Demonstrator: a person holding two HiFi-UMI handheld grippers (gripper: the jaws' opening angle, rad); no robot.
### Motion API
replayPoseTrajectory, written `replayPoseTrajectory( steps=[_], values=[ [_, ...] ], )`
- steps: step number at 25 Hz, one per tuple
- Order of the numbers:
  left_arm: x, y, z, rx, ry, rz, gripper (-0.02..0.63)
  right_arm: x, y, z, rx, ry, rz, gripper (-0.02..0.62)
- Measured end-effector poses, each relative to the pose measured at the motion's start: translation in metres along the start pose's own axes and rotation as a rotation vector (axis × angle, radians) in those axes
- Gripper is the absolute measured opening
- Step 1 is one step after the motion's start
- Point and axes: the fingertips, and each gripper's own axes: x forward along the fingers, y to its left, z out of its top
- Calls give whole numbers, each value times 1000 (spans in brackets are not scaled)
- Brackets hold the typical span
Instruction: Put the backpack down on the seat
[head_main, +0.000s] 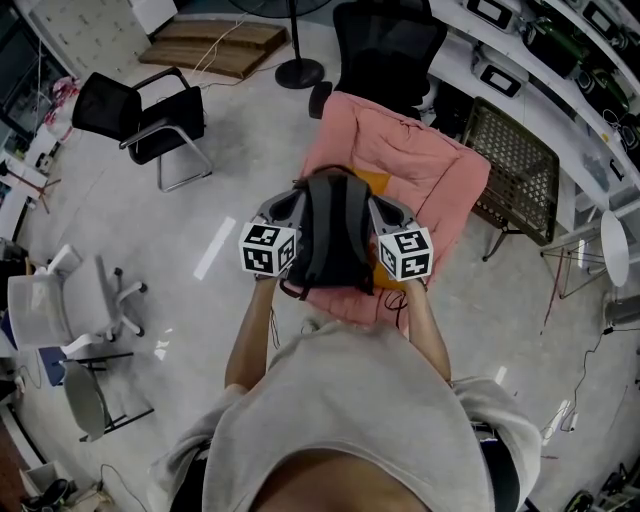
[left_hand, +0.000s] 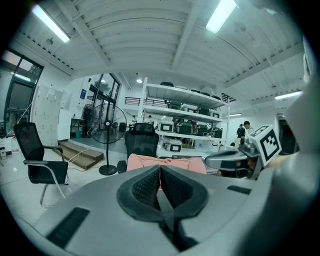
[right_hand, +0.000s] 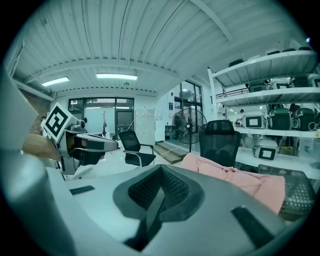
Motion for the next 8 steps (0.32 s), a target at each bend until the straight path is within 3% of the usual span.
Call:
replayPoseTrajectory(
  steps=[8],
  values=[
    [3, -1, 2, -1, 7, -6, 12, 1, 1, 4, -3, 3, 5, -3]
  ],
)
